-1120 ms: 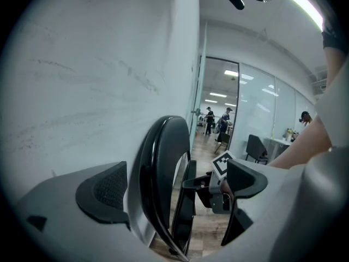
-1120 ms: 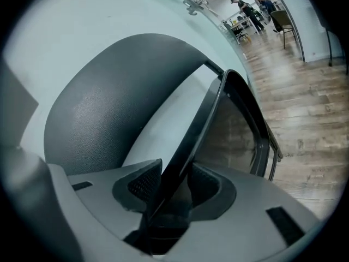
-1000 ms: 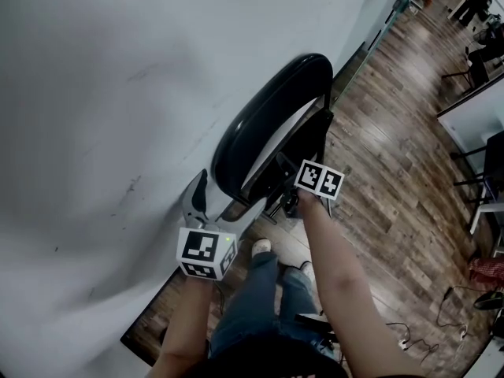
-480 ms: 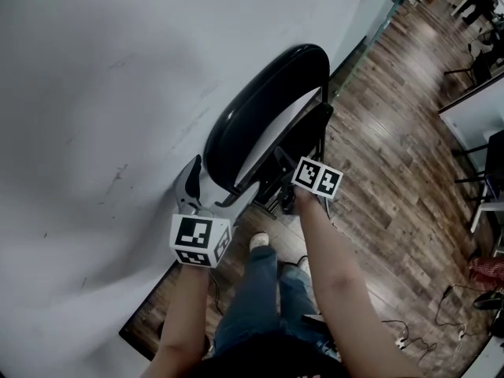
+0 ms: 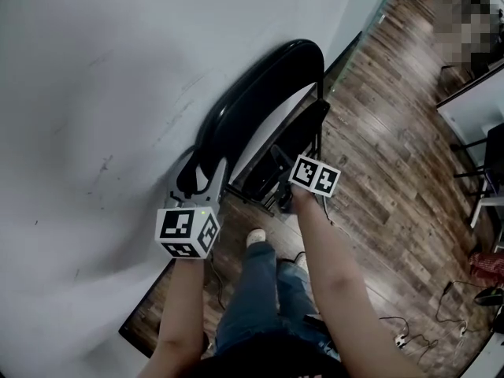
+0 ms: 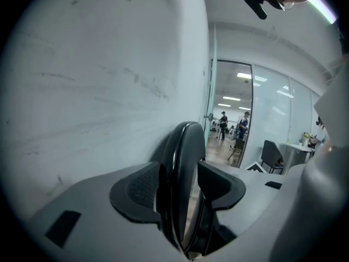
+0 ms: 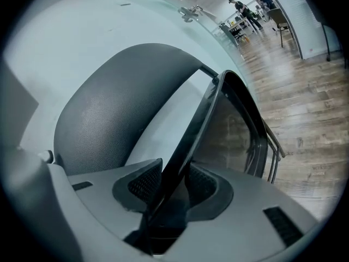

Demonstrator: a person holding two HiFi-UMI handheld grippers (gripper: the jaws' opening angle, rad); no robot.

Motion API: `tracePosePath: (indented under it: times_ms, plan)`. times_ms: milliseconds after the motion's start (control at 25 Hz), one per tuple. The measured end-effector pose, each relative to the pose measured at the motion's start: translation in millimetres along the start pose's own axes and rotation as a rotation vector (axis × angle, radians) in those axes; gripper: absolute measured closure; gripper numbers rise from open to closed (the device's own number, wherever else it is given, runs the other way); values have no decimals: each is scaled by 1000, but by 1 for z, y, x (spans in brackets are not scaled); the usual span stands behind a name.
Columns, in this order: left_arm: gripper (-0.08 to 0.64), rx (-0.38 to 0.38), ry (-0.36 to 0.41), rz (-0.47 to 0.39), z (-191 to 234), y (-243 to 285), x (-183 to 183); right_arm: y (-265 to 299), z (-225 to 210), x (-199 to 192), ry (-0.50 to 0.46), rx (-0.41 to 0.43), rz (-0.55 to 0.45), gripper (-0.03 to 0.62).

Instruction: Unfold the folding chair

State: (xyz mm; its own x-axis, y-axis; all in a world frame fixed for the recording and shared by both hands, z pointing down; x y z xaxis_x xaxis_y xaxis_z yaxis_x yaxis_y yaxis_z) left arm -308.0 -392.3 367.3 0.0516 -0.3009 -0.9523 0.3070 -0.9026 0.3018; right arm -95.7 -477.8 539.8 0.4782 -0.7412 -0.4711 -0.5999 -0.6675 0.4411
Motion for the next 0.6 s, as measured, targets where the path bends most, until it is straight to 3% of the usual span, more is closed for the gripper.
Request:
tracePosePath:
  times_ms: [200, 440, 600]
  plan:
    - [386, 10, 17, 16, -13, -8, 1, -15, -6, -1, 10, 5, -3, 459]
    - [410, -82, 51, 55, -34, -16, 5, -38, -16, -2, 17, 17, -4, 457]
    - [381, -133, 76, 39, -51, -14, 15, -56, -24, -5, 28, 12, -13, 456]
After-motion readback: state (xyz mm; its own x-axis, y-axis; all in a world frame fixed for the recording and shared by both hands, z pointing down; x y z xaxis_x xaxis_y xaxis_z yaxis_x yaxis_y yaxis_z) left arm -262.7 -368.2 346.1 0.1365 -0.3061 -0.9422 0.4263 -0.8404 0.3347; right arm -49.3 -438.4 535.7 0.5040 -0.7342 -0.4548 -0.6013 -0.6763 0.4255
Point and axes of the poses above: the fingertips, and each gripper's own axes: y forward along the fingers, z to its left, x out of its top, the point moved 7 cm from there along -y, backward along the fingers, and after that the axes turned 4 degrees about y, right-handed, at the moved point
